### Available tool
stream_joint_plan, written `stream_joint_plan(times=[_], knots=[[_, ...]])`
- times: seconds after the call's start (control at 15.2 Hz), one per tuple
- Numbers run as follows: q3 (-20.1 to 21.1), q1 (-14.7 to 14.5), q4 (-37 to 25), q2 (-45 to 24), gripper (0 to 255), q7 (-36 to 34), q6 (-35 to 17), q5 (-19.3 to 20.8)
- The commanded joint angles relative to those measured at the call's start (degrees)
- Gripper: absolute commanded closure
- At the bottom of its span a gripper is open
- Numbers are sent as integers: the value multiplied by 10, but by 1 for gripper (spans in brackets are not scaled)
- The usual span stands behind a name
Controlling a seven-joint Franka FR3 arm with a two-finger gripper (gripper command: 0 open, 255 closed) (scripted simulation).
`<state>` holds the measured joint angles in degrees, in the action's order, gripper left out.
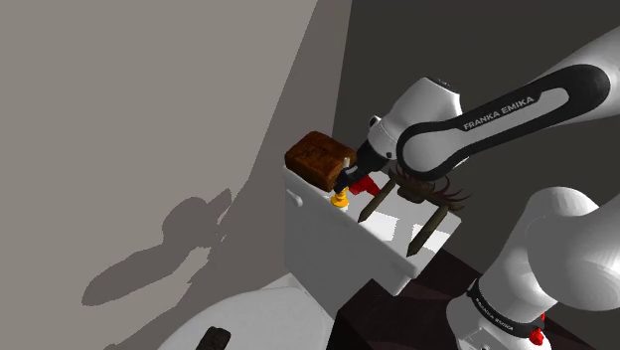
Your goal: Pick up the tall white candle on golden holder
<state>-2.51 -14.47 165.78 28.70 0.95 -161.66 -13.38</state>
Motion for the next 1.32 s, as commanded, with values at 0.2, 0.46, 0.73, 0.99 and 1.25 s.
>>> stream_joint_plan(times=[0.2,0.46,0.73,0.99,1.25], knots=[[0,0,0,-1,255,0,-2,0],[-1,0,0,-1,255,1,-1,0],[8,13,-13,30,255,-11,44,11],[14,22,-30,56,255,-20,86,21],[18,29,-49,77,255,-28,127,28]])
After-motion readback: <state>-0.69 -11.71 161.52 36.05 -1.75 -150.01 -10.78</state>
